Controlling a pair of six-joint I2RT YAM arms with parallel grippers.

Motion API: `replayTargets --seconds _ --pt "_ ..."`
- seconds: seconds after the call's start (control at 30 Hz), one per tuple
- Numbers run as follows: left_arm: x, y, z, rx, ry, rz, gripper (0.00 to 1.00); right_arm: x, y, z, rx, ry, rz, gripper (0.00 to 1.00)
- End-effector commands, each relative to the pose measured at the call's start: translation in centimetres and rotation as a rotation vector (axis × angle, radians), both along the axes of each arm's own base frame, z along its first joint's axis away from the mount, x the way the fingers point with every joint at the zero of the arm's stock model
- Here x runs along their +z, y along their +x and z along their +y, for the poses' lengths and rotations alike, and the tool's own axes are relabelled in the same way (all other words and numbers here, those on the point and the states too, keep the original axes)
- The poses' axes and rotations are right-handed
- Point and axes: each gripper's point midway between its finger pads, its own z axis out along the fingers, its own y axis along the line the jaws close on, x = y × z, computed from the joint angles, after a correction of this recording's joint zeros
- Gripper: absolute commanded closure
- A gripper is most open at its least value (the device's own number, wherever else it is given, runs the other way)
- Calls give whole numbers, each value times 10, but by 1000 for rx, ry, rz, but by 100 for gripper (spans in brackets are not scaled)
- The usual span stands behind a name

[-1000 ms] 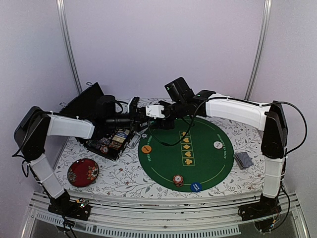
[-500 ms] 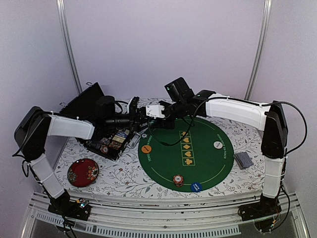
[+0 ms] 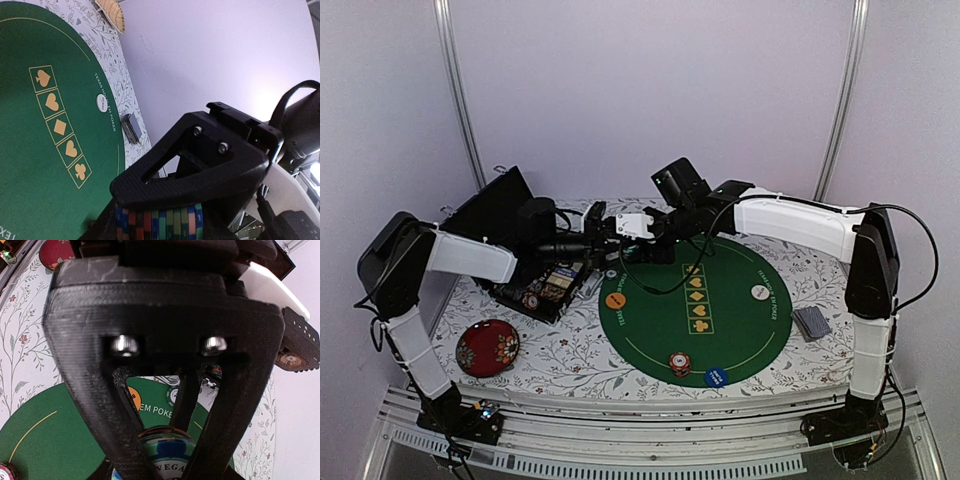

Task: Distribute texas hold em gaming equipment
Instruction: Pass from the left arm to the right

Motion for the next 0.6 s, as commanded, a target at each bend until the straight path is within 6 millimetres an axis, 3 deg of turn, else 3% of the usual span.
replayTargets --seconds 0.0,0.33,0.57 --pt "-5 12 -1 10 -10 -15 69 17 -13 11 13 71 97 98" --pt "3 11 -1 -2 -27 -35 48 15 -13 12 11 75 109 98" --pt "2 11 0 1 -24 -35 39 12 -12 12 11 70 110 98"
